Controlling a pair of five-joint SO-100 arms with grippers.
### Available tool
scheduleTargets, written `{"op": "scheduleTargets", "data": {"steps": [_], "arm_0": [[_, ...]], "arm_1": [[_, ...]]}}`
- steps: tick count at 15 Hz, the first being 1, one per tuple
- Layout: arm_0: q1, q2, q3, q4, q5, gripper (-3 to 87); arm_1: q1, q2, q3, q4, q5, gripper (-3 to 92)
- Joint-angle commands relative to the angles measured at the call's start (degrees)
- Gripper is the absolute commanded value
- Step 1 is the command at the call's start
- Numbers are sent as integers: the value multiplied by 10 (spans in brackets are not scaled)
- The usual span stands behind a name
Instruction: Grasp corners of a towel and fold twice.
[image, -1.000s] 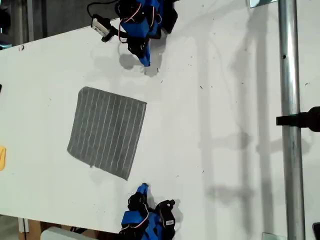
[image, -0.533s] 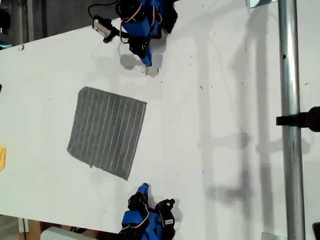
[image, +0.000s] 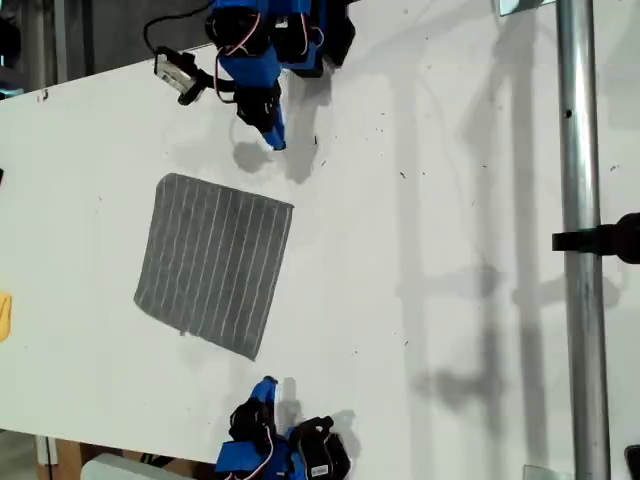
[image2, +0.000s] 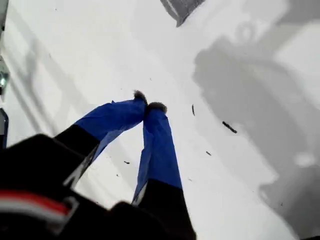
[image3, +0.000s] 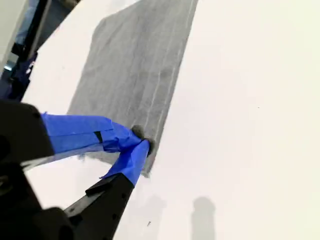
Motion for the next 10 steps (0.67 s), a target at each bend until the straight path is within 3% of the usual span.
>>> {"op": "scheduleTargets", "data": {"steps": [1,6,10], "arm_0": [[-45,-111,-149,20,68,-29],[-105,-342,-452,110,209,-29],[-128,-393,-509,137,244,-28]], "arm_1": [[27,-181,-205,-11,-78,-3],[70,-484,-569,113,-221,-3],[73,-608,-729,168,-377,-2]]}}
